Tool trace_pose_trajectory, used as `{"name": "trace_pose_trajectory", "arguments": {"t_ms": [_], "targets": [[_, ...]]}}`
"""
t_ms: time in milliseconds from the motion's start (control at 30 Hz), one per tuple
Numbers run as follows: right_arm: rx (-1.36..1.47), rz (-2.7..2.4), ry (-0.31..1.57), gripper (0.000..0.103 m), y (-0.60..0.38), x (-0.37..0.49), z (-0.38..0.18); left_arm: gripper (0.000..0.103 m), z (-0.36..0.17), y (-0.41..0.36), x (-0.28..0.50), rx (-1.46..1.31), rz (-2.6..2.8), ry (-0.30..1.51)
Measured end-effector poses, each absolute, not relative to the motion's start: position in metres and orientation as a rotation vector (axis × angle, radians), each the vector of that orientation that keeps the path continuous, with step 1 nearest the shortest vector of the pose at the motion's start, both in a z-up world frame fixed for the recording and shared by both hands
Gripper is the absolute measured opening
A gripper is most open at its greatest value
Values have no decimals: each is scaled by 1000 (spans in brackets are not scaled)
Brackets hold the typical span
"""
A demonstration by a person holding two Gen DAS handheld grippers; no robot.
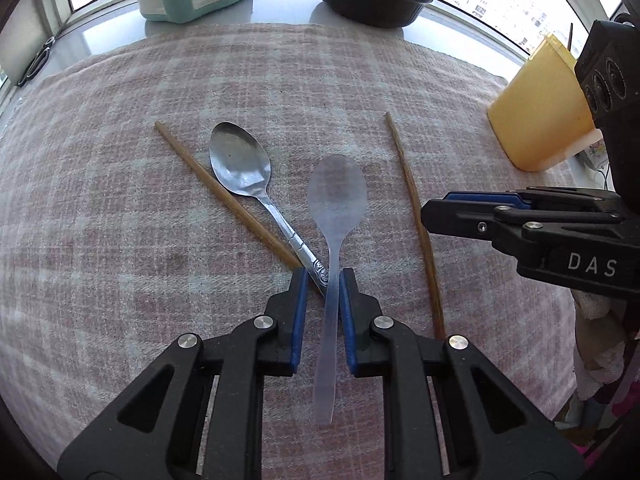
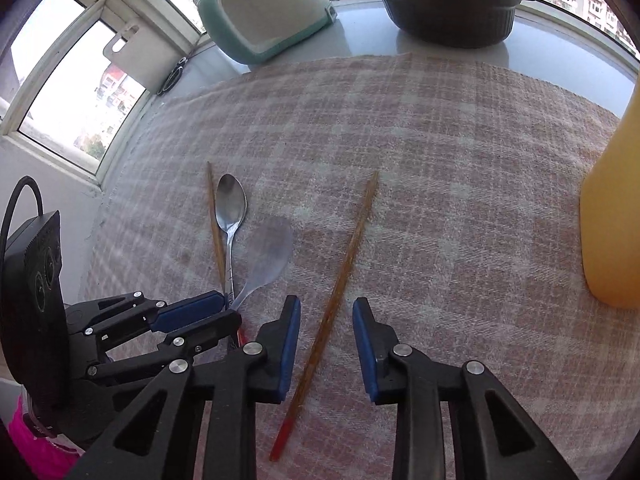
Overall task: Organize utensils
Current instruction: 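Grasp the clear plastic spoon with the left tool while the right tool grasps a chopstick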
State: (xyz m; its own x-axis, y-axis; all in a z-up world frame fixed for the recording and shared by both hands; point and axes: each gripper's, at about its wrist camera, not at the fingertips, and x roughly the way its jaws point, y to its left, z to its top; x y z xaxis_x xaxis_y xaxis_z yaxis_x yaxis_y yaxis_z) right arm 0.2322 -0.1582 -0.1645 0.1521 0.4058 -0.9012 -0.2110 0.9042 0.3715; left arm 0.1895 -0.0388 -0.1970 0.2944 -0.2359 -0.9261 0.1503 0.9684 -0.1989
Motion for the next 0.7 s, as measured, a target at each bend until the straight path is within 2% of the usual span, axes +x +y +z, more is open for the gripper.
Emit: {"name": "trace_pose_trajectory", "arguments": {"t_ms": [400, 700], "targets": [[119, 422, 1369, 26, -145, 241, -173, 5, -194, -33, 187, -135, -262, 1245], [58, 411, 1381, 26, -135, 244, -176, 8, -193, -33, 183, -140, -264, 1263]]}}
